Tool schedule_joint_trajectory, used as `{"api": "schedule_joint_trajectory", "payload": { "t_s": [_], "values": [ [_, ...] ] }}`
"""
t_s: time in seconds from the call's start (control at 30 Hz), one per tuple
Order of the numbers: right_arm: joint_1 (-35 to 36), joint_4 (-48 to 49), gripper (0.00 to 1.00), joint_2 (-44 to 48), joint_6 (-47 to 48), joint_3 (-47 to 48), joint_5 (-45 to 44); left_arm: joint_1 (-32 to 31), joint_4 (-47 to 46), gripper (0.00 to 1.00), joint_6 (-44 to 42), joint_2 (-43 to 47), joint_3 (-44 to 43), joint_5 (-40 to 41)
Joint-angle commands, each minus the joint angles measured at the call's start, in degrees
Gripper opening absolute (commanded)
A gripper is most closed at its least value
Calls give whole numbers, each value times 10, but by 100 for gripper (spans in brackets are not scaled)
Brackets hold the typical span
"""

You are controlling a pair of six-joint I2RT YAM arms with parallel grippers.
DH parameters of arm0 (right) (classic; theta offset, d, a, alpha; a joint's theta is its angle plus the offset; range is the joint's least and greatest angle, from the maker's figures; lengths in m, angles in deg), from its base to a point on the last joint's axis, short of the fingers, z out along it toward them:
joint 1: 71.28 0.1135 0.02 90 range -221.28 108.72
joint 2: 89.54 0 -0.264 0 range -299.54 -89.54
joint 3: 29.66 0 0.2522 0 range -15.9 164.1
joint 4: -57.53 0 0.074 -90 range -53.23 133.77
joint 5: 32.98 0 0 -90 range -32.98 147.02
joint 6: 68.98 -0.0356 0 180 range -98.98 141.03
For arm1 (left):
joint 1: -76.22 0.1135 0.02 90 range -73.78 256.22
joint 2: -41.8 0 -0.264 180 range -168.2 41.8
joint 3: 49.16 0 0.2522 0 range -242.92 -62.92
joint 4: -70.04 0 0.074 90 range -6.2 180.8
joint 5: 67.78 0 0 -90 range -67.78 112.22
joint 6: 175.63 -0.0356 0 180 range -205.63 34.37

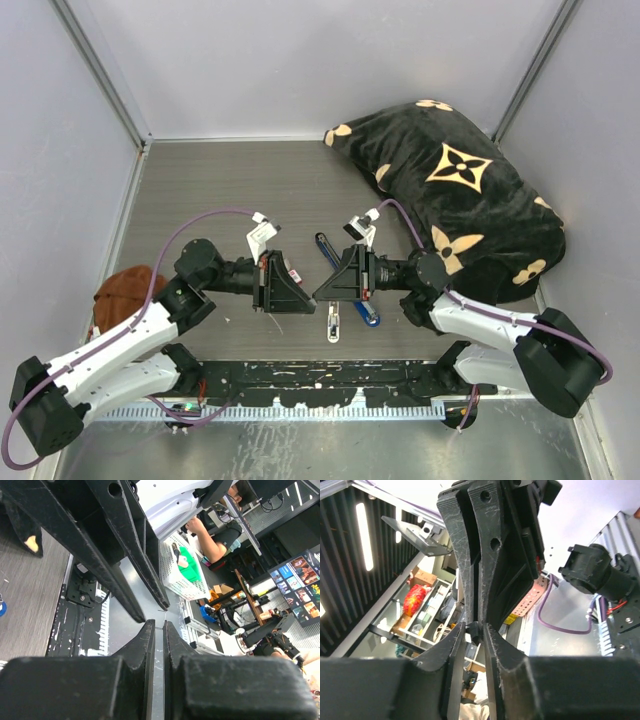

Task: Load the staples into the stapler
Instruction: Pick up the stapler.

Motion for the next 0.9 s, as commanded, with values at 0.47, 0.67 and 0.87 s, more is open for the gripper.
{"api": "schedule_joint_trajectory", "payload": {
  "t_s": [0.47, 0.67, 0.87],
  "values": [
    [-3, -546, 58, 202, 389, 101, -228, -2, 52, 0, -9, 32, 24, 104],
    [39, -539, 59, 225, 359, 73, -329, -1, 101, 0, 9, 71, 36, 183],
    [136, -487, 57, 193, 358, 66, -417, -2, 83, 0, 35, 108, 58, 229]
  ]
}}
